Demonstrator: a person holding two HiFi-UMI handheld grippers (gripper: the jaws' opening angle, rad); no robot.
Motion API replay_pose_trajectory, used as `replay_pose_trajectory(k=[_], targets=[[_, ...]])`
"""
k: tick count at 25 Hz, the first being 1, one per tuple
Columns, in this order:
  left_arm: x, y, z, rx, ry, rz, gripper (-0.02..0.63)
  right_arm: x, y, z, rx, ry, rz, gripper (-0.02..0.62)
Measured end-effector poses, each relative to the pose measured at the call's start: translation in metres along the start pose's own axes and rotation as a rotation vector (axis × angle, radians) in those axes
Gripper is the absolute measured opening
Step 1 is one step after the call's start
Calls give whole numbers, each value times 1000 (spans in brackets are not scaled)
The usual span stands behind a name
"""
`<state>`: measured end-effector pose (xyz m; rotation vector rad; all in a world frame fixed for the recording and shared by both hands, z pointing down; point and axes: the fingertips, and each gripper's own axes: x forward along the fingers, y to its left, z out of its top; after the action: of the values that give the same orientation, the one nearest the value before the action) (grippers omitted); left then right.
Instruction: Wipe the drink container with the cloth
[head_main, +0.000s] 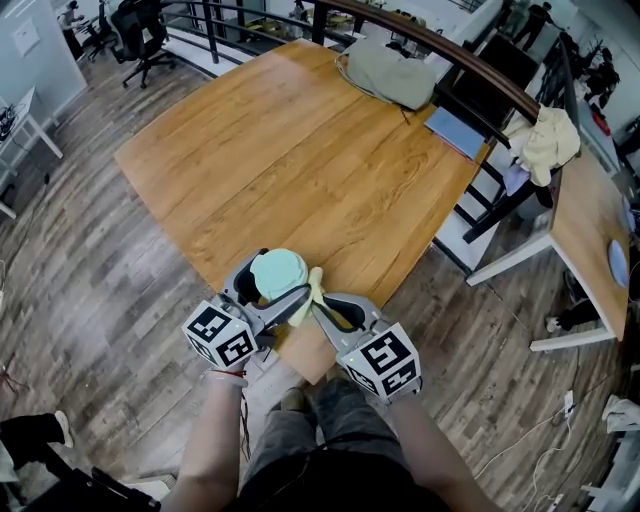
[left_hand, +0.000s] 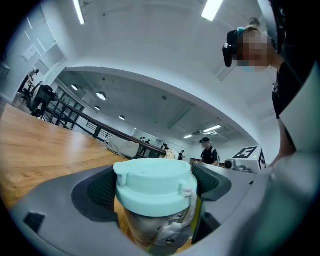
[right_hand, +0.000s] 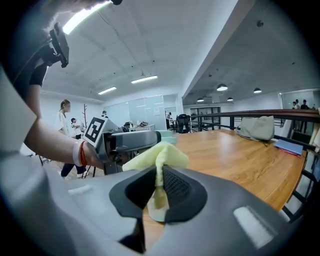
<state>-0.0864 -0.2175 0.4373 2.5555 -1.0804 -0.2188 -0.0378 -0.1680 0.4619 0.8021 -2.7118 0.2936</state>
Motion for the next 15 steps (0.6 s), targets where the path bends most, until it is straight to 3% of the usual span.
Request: replay_pose_trajectory(k=[6, 15], targets=[[-4, 11, 2, -58, -9, -16, 449, 18, 0, 6, -65, 51, 6, 41], [-13, 22, 3, -133, -36, -10, 449, 29, -2, -3, -56, 90, 15, 41]])
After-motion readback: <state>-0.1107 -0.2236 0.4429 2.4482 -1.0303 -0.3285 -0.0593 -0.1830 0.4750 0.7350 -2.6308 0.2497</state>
